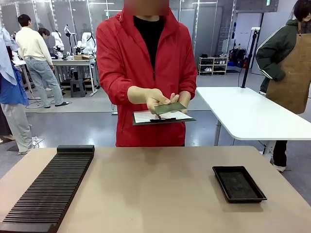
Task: Inspect the PCB.
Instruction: Pick up the Blank PCB that the human is holding.
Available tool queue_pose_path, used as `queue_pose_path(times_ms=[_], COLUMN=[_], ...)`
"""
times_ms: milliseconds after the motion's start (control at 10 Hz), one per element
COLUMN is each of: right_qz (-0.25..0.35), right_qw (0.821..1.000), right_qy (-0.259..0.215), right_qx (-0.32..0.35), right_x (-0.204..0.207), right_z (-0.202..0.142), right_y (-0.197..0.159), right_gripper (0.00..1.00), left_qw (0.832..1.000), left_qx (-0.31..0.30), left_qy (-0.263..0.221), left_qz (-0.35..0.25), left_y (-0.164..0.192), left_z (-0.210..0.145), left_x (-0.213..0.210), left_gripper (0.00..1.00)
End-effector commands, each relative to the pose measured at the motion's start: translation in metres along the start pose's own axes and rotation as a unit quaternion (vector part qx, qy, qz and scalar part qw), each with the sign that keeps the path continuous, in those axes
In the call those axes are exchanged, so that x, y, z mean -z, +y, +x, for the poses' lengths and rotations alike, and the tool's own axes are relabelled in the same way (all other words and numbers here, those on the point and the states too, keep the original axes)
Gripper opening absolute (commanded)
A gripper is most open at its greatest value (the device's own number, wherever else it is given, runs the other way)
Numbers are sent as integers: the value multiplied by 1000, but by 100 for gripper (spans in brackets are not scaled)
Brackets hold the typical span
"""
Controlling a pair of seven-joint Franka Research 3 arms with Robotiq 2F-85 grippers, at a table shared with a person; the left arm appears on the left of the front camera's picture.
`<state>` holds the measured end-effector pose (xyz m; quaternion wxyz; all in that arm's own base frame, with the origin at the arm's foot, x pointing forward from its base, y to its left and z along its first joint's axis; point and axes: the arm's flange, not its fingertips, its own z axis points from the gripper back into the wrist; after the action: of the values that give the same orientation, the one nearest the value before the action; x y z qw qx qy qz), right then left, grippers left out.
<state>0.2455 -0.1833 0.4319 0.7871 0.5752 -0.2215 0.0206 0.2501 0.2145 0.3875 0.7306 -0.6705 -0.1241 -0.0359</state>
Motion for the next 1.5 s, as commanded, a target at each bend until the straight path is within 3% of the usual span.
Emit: queue_pose_path(times_ms=[0, 100, 200, 600, 1000, 1400], right_qz=[4, 0, 37, 80, 82, 83], right_qw=[1000, 1000, 999, 978, 965, 955], right_qy=[-4, 0, 26, 130, 153, 170], right_qx=[-5, 0, 15, 144, 199, 230], right_x=[-1, 0, 4, 89, 205, 282], right_z=[0, 0, 12, 81, 112, 116], right_y=[1, 0, 18, 80, 112, 121], right_gripper=[100, 100, 100, 100, 100, 100], left_qw=[1000, 1000, 1000, 1000, 1000, 1000], left_qx=[1, 1, 1, 1, 1, 1], left_qy=[3, 3, 3, 3, 3, 3], left_qz=[5, 5, 5, 5, 5, 5], left_y=[-4, -4, -4, -4, -4, -4], left_z=[-3, -3, -3, -3, -3, -3], left_x=[0, 0, 0, 0, 0, 0], left_gripper=[100, 100, 100, 100, 100, 100])
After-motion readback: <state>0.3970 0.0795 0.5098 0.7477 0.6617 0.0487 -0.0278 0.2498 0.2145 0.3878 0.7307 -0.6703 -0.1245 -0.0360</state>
